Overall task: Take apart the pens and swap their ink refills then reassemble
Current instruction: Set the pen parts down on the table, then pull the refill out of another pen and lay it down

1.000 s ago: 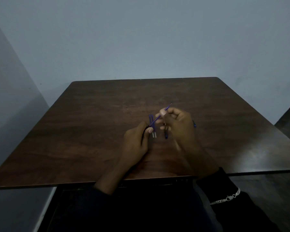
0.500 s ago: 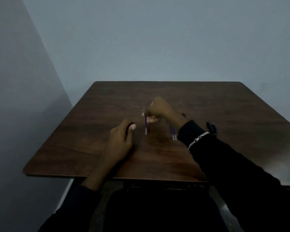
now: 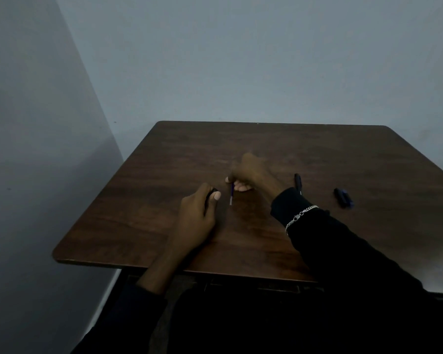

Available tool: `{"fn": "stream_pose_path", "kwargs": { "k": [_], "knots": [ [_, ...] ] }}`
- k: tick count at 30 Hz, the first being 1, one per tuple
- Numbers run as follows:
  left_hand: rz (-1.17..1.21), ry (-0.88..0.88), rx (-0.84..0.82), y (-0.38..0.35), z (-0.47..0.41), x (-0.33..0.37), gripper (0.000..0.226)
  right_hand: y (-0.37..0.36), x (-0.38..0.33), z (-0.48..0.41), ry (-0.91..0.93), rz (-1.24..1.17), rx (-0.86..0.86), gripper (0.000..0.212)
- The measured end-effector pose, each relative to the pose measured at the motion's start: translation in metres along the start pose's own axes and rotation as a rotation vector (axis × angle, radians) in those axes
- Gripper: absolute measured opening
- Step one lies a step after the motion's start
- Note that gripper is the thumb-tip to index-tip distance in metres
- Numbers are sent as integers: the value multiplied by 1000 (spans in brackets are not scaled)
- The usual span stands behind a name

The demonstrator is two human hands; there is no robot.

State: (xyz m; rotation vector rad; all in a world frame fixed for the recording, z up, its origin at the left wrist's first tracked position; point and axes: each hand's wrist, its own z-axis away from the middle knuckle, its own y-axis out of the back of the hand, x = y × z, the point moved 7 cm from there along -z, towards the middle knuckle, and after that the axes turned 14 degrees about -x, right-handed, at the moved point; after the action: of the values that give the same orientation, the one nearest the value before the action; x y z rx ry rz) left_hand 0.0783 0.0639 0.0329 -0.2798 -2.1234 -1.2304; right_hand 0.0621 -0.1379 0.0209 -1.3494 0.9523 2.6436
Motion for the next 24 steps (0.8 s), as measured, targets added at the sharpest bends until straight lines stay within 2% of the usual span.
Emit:
{"fn": "stream_pose_path", "kwargs": {
  "k": [10,16,20,24],
  "knots": [
    [-10,11,3,0,-1,-5,24,1,4,0,19,-142,-45,18],
    [-8,5,15,-1,-1,-6,24,16,10,12,57,-256,-63,29],
    [-12,0,15,-2,0,-6,22,49,15,34,88,-222,-43,27],
    [0,-13,9,-4,1,-2,22,89,27,61,76,-44,67,20]
  ]
}}
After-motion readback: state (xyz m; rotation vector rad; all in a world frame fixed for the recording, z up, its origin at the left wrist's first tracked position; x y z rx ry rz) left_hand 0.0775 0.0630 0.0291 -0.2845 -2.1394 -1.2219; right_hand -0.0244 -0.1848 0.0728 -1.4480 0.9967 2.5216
